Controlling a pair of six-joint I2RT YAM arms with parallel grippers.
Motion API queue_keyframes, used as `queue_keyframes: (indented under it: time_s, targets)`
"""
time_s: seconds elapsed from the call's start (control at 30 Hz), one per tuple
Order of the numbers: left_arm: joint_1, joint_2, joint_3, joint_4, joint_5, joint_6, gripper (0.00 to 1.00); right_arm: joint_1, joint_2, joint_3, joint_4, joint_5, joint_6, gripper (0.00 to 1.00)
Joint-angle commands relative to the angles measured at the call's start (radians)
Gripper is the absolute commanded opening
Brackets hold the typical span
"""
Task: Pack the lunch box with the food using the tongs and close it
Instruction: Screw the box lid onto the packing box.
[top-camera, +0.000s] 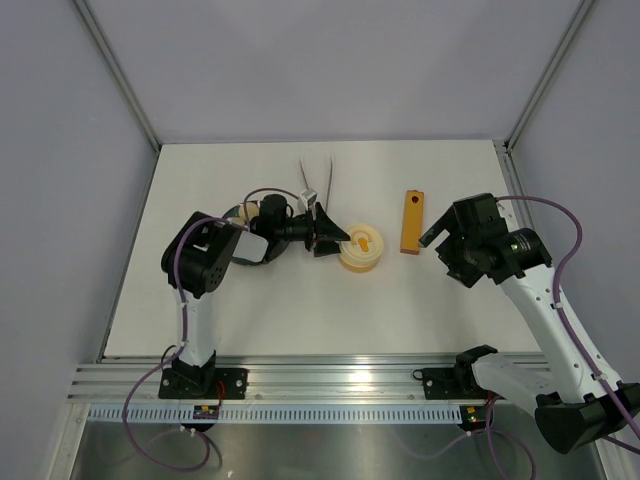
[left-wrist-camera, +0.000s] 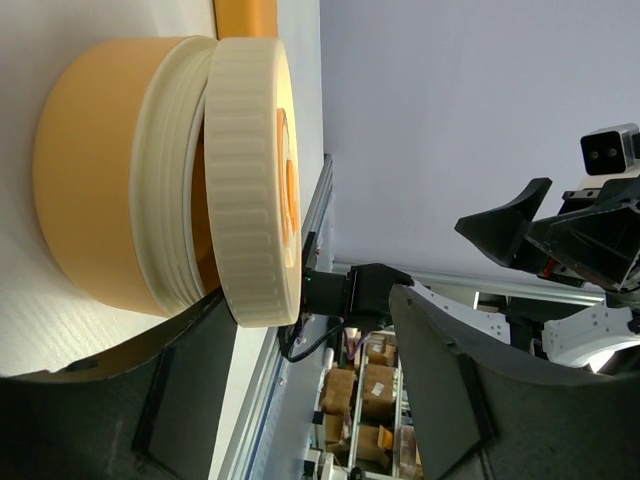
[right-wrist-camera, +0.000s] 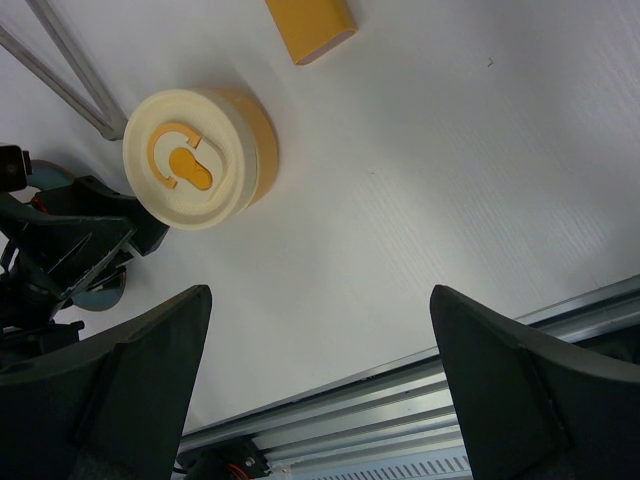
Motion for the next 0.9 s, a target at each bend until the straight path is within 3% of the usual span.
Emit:
queue_keyframes:
  time_s: [0.0, 0.3, 0.87]
  targets:
    - [0.003, -0.046, 0.014, -0.111, -0.028, 0.110, 0.68, -0.007, -0.009, 0.001, 0.019, -0.005, 0.006, 0.99]
    - [0.001, -0.083, 0.028, -0.258, -0.063, 0.205, 0.94, -0.007, -0.014, -0.004, 0.023, -0.013, 0.011, 0.99]
    - [0.027, -0.131, 0.002, -0.390, -0.118, 0.300, 0.99, -0.006, 0.060, -0.036, 0.103, -0.068, -0.015, 0.99]
